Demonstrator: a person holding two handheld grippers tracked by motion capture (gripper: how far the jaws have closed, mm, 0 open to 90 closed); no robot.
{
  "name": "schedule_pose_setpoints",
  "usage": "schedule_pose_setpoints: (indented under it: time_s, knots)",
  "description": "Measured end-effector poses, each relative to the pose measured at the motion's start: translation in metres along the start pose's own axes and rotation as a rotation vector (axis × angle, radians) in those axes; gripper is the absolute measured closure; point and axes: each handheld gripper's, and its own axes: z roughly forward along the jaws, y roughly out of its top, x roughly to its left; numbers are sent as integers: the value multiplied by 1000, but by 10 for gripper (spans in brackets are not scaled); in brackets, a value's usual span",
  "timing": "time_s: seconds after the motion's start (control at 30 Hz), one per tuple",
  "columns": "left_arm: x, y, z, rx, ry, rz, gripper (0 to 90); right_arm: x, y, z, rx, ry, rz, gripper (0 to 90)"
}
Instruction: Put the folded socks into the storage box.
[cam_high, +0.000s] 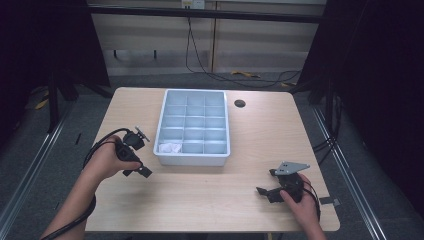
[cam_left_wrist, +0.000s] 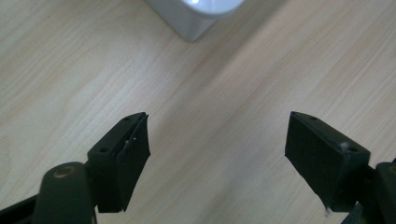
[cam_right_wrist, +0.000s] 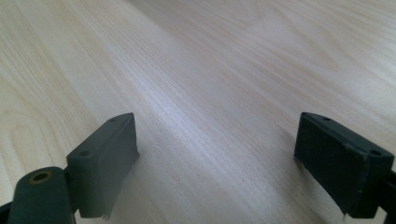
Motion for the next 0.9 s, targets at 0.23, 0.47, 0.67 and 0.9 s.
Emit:
schedule_pose_setpoints:
  time_s: [0.23, 0.47, 0.67, 0.9]
  knots:
    - [3, -9, 5, -29, 7, 17, 198, 0, 0, 0, -1, -1, 0, 125]
    - [3, -18, 12, -29, 1, 42, 194, 0, 0, 0, -1, -3, 1, 125]
    - [2, -25, 16, -23, 4, 50, 194, 0, 0, 0, -1, -3, 1, 125]
    - [3, -33, 18, -46, -3, 40, 194, 0, 0, 0, -1, -3, 0, 125]
